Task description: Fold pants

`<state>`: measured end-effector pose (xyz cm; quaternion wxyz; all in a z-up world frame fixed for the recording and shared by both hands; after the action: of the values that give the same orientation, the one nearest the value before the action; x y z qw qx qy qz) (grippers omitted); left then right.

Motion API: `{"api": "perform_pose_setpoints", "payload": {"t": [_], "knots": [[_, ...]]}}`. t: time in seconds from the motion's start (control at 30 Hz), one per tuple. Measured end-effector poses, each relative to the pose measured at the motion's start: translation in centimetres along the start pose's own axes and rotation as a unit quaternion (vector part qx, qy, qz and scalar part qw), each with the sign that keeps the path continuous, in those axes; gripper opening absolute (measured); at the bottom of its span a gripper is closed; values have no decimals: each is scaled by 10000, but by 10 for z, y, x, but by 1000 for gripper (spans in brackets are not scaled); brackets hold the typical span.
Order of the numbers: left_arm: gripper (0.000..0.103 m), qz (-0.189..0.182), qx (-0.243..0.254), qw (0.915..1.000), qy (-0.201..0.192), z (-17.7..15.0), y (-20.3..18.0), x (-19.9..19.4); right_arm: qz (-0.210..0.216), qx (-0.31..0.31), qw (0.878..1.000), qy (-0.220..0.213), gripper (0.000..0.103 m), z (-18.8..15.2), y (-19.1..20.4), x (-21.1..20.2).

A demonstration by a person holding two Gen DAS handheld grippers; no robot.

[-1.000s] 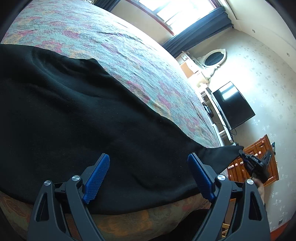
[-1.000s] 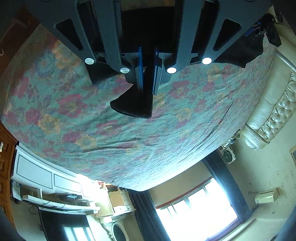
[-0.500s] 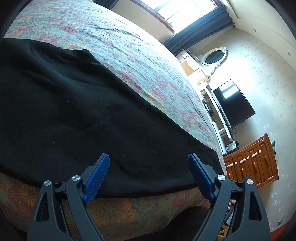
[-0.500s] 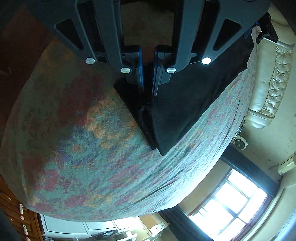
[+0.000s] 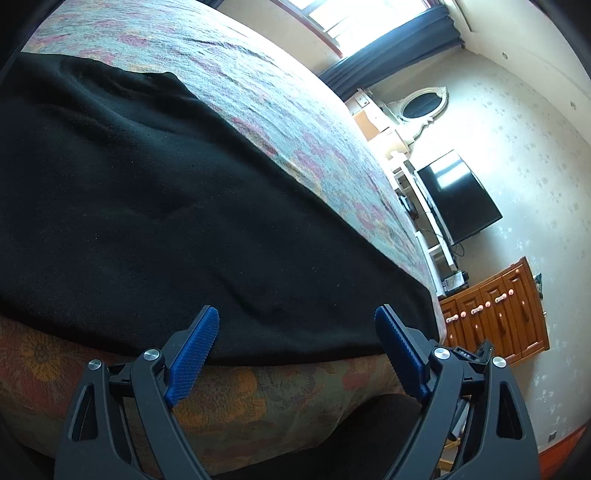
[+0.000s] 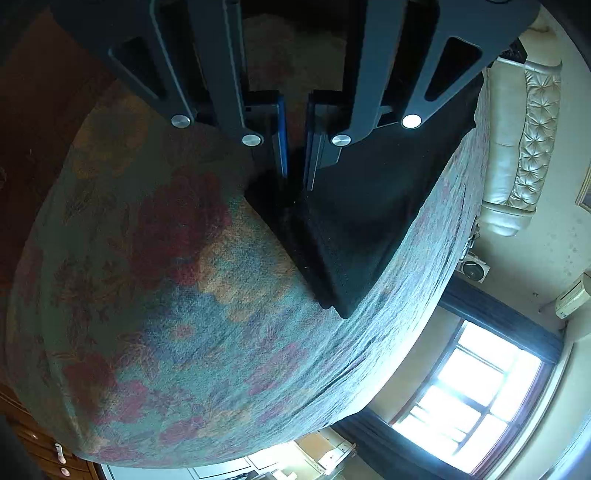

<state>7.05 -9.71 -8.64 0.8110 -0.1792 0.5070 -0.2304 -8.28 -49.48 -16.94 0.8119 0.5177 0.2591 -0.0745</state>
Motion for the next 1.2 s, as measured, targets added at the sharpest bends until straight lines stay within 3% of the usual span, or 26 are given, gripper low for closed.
{"api": "perform_pose_setpoints", "payload": {"t": [0.07, 0.1, 0.17, 0.23, 0.3, 0.53, 0.63, 0.73, 0.83, 0.9, 1.03, 1.2], "knots": [[85, 8, 139, 9999, -23, -1, -1, -1, 20, 42, 10000, 10, 9, 3, 0, -3], [85, 7, 180, 9998, -35, -2, -2, -3, 31, 50, 10000, -34, 15, 5, 1, -7], [85, -56, 185, 9998, -53, -2, -4, -7, -28, -18, 9998, -209, 34, 14, 4, -18], [85, -171, 137, 9997, -85, 0, -7, -10, -62, -174, 9995, -257, 68, 28, 8, -25], [85, -267, 139, 9995, -80, 3, -11, -11, 11, -215, 9996, -195, 76, 45, 8, -23], [85, -227, 86, 9997, -51, 7, -7, -8, 550, 211, 9980, 214, 78, 82, -17, 15], [85, -152, -15, 9999, 44, 3, 0, -4, 941, 332, 9938, 482, 87, 86, -18, 29], [85, -153, -123, 9998, 81, 4, 6, -2, 1248, 310, 9884, 809, 87, 83, -14, 33], [85, -152, -126, 9998, 62, 6, 4, -1, 1680, 189, 9737, 1530, 87, 65, -1, 45], [85, -158, -115, 9998, 87, 6, 2, 0, 1788, 52, 9680, 1762, 87, 57, 4, 48], [85, -163, -64, 9997, 147, 5, -2, 2, 2467, 607, 9547, 1549, 86, 71, -3, 45], [85, -127, -62, 9998, 173, 5, -1, 1, 2425, 328, 9625, 1168, 84, 95, -8, 37]]}}
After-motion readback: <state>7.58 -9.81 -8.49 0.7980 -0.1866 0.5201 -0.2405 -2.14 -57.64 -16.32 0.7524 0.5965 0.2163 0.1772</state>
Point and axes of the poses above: each gripper's, at about its wrist camera, not at the fingertips, and x roughly the way its jaws point, y to its left, z to its top, the point moved 5 cm from there along x, roughly the way its jaws point, and after that the axes turned 14 degrees about z, right-handed, at the moved point
